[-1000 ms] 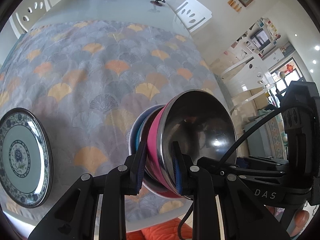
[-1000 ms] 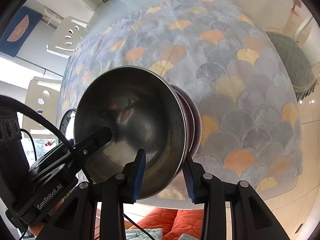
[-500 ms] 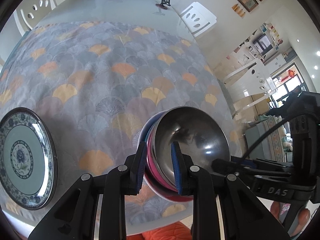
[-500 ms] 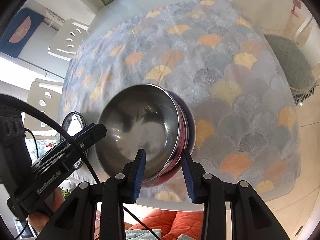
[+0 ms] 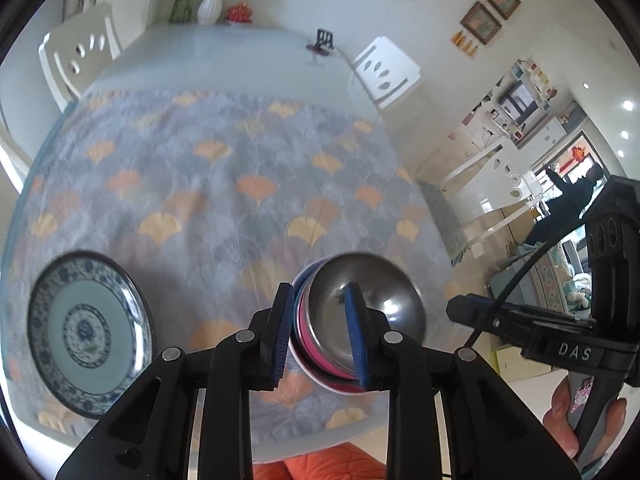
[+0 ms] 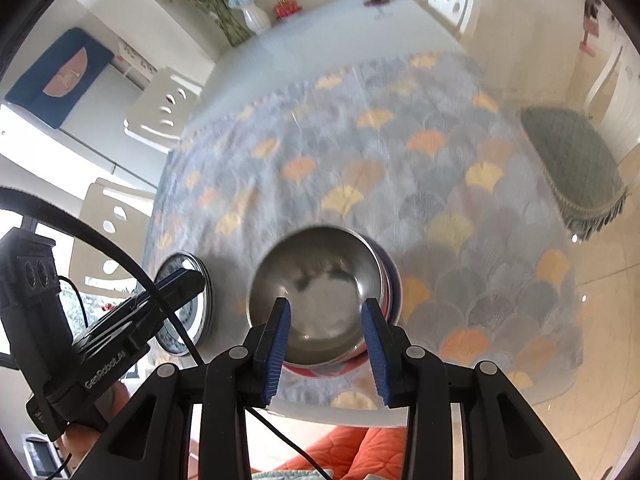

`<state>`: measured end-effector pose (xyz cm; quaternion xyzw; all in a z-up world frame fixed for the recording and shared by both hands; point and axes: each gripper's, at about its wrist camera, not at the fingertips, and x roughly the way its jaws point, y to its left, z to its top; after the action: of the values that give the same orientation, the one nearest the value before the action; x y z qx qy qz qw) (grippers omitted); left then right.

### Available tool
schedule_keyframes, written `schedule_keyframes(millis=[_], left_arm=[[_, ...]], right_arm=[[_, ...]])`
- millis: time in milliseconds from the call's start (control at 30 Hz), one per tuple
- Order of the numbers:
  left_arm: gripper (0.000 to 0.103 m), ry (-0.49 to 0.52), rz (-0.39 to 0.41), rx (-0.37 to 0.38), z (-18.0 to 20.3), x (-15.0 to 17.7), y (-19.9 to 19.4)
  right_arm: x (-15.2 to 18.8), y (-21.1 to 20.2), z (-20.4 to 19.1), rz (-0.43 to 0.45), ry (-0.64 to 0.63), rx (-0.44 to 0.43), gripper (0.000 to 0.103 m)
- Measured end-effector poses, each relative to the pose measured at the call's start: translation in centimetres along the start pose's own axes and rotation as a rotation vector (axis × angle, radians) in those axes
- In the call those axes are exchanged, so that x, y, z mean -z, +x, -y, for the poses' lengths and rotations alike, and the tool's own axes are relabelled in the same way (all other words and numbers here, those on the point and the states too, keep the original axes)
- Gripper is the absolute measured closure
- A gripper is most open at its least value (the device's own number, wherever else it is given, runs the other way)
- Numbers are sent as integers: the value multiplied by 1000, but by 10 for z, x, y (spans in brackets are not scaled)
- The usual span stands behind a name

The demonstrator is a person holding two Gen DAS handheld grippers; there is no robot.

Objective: Organize plates and bowls
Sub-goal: 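Open both tools and reposition them on the rim of the nested stack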

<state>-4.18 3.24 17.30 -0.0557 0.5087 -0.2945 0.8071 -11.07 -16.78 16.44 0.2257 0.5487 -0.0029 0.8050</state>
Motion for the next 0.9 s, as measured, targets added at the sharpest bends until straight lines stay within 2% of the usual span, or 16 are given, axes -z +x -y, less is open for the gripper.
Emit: schedule_keyframes(millis=[167, 200, 233, 300, 367, 400, 600, 900], left_arm=[[78, 21, 14, -4, 5, -1, -14], [75, 20, 13, -3, 5, 0, -15], [65, 19, 16, -3, 6, 0, -18], [58, 31, 44, -4, 8, 3, -26], [46, 40, 54, -6, 10, 5, -32], [44, 37, 59, -4, 10, 5, -35], [44, 11, 83, 12, 11, 10, -48], [44, -22, 74, -13, 8, 14, -40]], right_arm=[[-1, -20, -6, 67, -2, 6, 52], [-1, -24, -6, 78, -1, 7, 52], [-1, -27, -7, 87, 0, 8, 52], [-1, -31, -7, 99, 6, 6, 52], [1, -35, -7, 109, 13, 1, 52], [3, -37, -7, 113, 14, 2, 52], [16, -44, -12, 144, 17, 44, 49], [26, -33, -18, 120, -30, 136, 49]])
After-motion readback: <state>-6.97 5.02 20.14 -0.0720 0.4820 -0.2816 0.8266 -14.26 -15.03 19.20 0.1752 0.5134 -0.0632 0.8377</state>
